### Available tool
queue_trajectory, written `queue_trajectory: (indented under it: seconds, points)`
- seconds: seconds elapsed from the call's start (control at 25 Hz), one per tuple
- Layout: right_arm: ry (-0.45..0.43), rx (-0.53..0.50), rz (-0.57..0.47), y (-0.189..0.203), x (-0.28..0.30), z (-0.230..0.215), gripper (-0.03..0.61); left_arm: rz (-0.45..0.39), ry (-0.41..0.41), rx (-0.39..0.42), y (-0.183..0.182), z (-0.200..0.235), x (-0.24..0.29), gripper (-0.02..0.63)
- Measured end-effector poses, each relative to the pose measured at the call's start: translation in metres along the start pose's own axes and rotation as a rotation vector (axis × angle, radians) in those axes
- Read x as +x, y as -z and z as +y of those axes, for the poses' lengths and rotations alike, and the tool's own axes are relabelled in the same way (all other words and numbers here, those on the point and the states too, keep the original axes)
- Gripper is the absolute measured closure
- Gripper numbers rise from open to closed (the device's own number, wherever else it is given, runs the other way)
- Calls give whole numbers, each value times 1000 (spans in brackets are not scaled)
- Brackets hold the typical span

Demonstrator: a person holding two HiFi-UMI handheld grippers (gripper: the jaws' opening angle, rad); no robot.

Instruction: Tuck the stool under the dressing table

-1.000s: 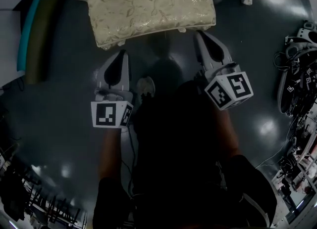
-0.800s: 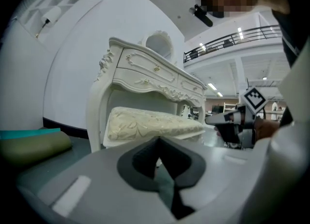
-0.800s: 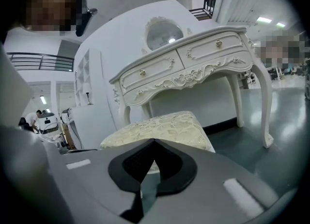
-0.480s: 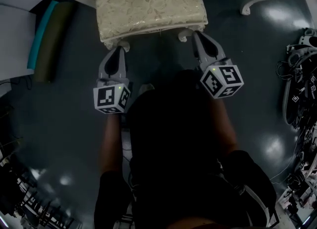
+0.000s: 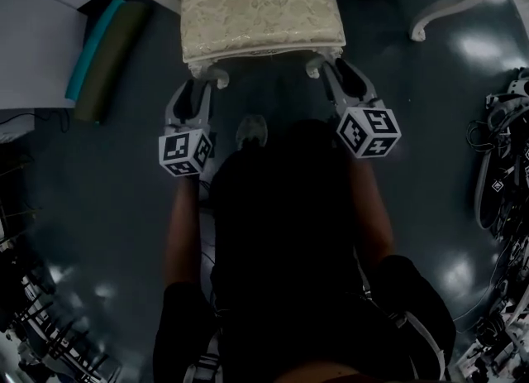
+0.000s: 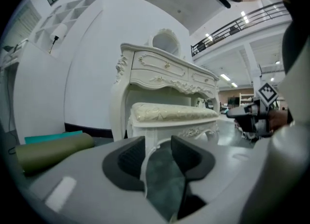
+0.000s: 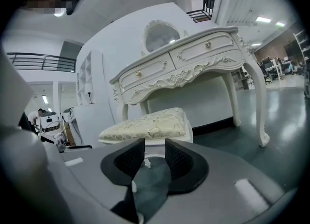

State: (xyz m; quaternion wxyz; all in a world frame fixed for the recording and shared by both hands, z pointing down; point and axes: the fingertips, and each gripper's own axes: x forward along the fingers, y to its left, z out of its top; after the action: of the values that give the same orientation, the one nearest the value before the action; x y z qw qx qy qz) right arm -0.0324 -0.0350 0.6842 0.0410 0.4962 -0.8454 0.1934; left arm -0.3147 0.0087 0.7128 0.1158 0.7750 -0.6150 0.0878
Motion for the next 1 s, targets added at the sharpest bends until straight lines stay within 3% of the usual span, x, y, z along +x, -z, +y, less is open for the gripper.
queue_trajectory:
  seconds: [0.6, 1.0]
  points:
    - [71, -49, 49, 37, 32, -42, 354, 29, -33, -8, 28, 35, 47, 350]
    - [121, -22, 79, 50, 49, -60, 331, 34, -26, -42, 35, 42, 58, 345]
